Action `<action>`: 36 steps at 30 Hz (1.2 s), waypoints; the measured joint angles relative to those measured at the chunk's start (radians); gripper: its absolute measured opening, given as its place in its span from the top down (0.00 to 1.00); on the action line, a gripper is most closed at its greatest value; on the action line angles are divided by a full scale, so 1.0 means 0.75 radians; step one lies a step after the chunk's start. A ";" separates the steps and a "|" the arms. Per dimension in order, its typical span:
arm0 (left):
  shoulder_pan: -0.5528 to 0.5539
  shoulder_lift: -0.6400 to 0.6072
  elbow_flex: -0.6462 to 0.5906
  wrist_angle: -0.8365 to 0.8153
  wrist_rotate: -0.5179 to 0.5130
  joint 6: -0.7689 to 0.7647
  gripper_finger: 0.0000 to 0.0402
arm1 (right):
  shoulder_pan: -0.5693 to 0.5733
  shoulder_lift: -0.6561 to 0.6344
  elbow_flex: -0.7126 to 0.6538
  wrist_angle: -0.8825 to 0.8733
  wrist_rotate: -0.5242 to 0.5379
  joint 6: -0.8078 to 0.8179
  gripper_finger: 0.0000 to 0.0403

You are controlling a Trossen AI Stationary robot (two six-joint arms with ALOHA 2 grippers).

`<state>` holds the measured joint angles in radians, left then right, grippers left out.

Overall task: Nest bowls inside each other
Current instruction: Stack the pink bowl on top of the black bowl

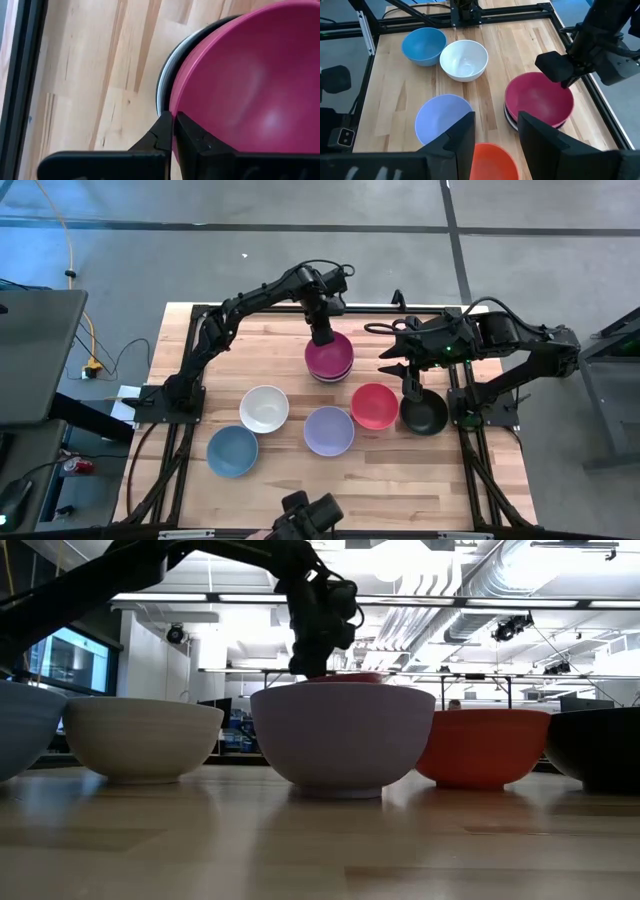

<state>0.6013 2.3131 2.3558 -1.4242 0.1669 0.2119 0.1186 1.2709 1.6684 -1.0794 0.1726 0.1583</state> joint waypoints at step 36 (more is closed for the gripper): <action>-0.037 0.088 0.002 -0.094 -0.020 -0.005 1.00 | 0.000 0.009 0.000 0.000 0.001 0.033 0.65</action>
<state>0.5739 2.3793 2.3569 -1.4946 0.1522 0.2081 0.1185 1.2778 1.6684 -1.0794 0.1730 0.1829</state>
